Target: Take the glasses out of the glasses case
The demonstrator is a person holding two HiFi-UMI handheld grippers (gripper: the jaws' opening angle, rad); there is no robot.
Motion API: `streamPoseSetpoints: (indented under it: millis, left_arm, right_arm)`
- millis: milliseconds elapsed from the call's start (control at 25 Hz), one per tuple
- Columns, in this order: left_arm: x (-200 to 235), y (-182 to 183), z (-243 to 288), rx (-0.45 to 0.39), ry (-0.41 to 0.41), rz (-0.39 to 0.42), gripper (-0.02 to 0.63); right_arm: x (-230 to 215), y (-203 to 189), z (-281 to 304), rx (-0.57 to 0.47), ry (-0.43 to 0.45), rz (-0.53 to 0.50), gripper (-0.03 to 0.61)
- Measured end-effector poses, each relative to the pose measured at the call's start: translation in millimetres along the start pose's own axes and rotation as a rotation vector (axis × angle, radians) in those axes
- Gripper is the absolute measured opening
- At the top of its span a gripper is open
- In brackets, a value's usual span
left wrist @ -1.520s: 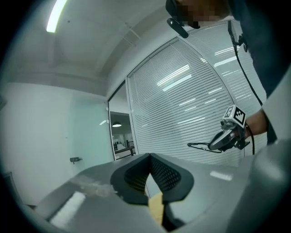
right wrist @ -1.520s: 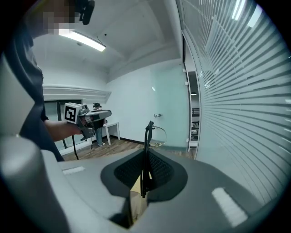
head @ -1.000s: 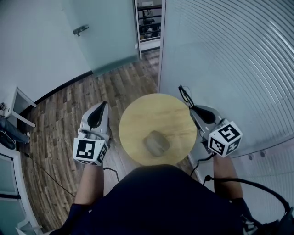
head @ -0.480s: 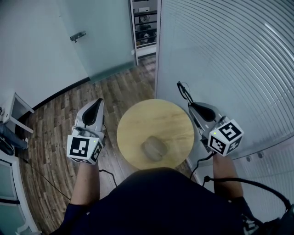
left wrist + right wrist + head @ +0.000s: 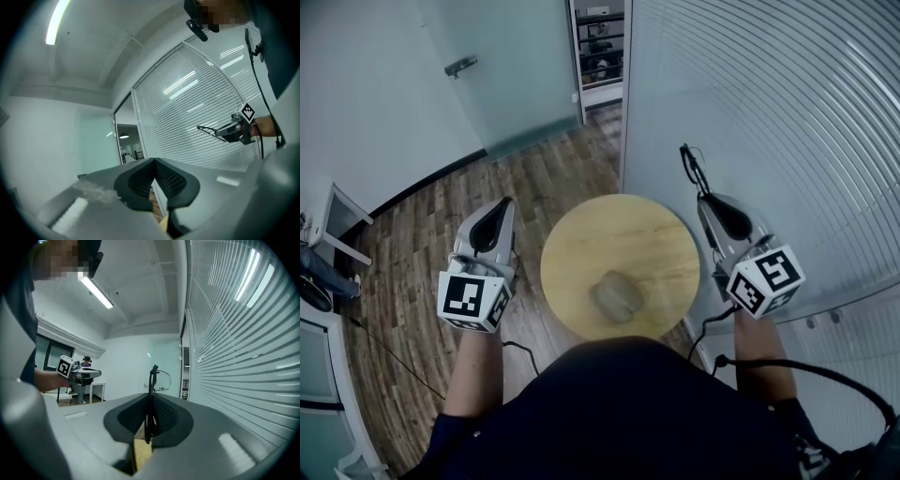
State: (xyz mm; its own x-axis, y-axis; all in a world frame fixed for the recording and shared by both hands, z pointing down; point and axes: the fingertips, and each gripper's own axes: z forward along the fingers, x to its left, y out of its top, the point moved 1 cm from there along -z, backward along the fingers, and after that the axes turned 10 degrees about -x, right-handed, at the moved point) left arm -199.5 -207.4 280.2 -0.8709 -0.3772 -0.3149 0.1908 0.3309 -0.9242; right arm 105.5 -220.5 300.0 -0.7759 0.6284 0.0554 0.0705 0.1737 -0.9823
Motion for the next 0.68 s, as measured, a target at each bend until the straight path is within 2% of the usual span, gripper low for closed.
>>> streamPoseSetpoints:
  millis: [680]
  left_arm:
    - [3.3, 9.5, -17.0, 0.04, 0.002, 0.002, 0.003]
  right_arm:
    - [8.2, 4.3, 1.5, 0.002, 0.002, 0.029, 0.034]
